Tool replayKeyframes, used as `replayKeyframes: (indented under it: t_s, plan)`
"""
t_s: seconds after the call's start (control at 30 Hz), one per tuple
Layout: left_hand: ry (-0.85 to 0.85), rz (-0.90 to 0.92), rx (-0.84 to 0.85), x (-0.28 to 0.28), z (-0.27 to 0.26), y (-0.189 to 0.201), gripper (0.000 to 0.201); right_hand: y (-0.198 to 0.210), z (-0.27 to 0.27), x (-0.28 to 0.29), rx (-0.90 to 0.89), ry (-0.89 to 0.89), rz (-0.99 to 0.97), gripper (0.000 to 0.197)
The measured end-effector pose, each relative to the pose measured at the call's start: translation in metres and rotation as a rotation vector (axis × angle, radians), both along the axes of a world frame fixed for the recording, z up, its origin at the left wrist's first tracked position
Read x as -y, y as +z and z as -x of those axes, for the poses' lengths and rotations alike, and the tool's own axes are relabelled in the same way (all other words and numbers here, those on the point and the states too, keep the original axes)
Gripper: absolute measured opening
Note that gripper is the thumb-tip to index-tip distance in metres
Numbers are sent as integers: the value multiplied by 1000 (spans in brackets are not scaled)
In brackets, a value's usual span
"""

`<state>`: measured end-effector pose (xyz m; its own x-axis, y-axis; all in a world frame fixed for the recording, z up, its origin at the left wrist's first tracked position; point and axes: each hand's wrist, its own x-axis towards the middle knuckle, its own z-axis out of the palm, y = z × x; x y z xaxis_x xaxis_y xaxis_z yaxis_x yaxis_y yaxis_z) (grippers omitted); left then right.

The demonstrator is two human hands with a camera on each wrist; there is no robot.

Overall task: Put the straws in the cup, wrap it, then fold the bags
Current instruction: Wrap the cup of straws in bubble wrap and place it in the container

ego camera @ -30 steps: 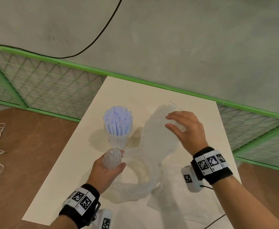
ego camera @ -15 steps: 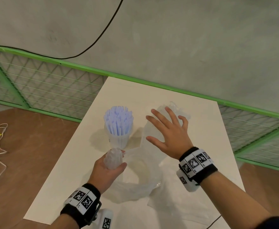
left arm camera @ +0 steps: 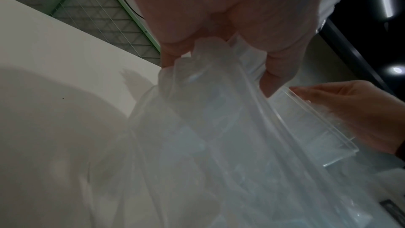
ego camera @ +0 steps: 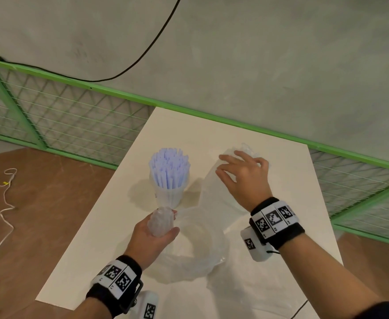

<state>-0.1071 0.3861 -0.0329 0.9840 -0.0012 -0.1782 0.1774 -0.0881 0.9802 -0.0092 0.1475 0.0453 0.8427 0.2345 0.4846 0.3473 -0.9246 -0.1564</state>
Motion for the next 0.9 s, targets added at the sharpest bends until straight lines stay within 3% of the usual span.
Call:
replayKeyframes:
  t_s: [0.1, 0.2, 0.27, 0.33, 0.43, 0.6, 0.8, 0.9]
  plan:
    - [-49, 20, 8, -1, -1, 1, 30, 21, 17, -13, 9, 170, -116, 22]
    - [-82, 15, 10, 1, -3, 2, 35, 30, 45, -41, -364, 509, -234, 52]
    - [-85, 23, 11, 4, -5, 3, 39, 19, 60, -58, -650, 593, -274, 67]
    - [-74, 69, -6, 5, -5, 5, 39, 0, 67, -65, -763, 591, -400, 65]
    - [-98, 18, 12, 2, -4, 10, 40, -11, 70, -67, -754, 487, -635, 47]
    - [-142, -96, 41, 2, -5, 4, 34, -23, 78, -79, -678, 457, -778, 34]
    - [-113, 21, 8, -3, -8, 5, 33, -35, 78, -81, -585, 378, -902, 24]
    - [-100, 57, 3, -6, -8, -1, 44, -40, 75, -78, -515, 339, -949, 23]
